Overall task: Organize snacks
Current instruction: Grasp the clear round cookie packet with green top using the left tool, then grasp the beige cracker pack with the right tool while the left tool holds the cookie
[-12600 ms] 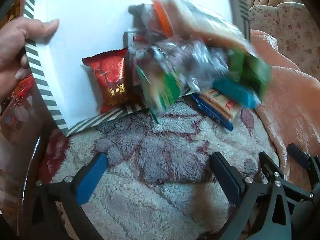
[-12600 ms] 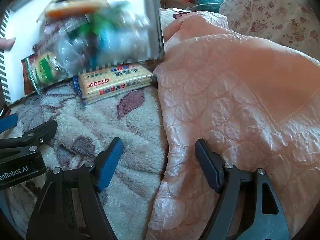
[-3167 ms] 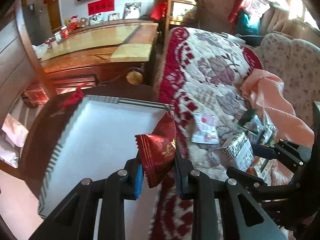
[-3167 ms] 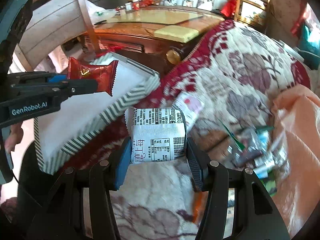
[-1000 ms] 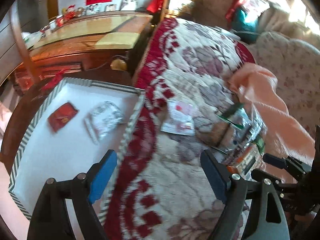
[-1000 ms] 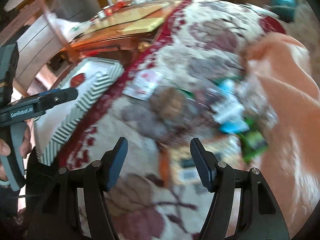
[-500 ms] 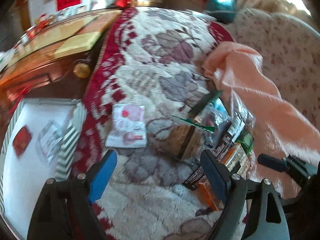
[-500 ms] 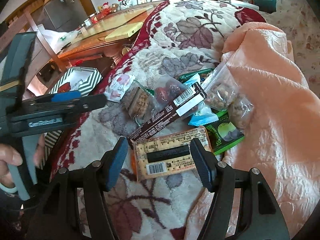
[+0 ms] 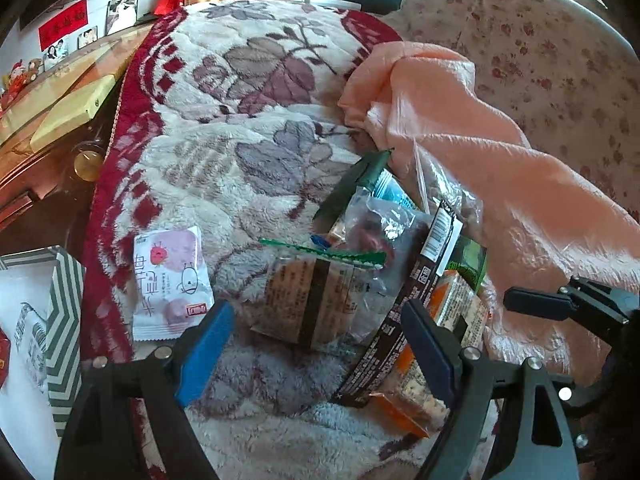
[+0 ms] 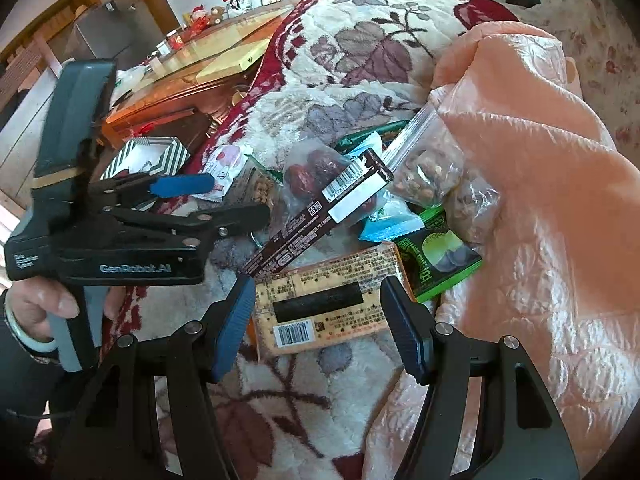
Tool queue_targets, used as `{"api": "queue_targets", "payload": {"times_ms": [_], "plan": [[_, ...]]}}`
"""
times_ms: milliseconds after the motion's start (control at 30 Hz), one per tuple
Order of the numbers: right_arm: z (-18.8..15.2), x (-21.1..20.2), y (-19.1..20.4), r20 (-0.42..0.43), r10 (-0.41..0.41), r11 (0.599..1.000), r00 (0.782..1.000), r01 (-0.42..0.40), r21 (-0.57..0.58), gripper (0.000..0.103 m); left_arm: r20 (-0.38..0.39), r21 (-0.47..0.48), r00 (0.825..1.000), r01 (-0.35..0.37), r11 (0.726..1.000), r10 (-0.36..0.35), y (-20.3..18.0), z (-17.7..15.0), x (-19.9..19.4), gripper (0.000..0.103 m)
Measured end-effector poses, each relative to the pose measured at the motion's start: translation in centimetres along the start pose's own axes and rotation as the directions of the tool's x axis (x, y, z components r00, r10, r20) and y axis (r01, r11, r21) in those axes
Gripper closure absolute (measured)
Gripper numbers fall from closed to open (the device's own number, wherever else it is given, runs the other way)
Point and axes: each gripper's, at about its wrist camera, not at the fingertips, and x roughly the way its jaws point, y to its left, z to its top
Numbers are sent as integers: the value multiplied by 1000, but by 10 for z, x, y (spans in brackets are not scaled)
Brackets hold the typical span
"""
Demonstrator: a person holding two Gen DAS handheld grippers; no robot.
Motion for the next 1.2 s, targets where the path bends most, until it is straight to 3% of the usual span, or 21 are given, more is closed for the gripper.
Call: {"api": "queue_targets", "payload": {"times_ms": [333,433,467,900,1200], "plan": [[-1,4,-4,-17,3,1000,1000,-3,18,38,-19,25,1000,6,1000,-5,4,5,16,20],[-2,5,-6,-23,4,1000,1000,-3,21,38,-42,29,999,26,999,-25,5,6,21,50],[-3,6,-6,-25,4,1000,1000,-4,23,38,-46,36,999,15,999,-14,4,5,22,51],[1,13,-12,-19,7,998,1000,-6,60,38,-4,-19,1000,-28,999,28,12,-3,0,52],[12,48,22,-53,-179,979,982,173,-111,38,26,-53,999,-28,998,29,14,-18,-28,52]]}}
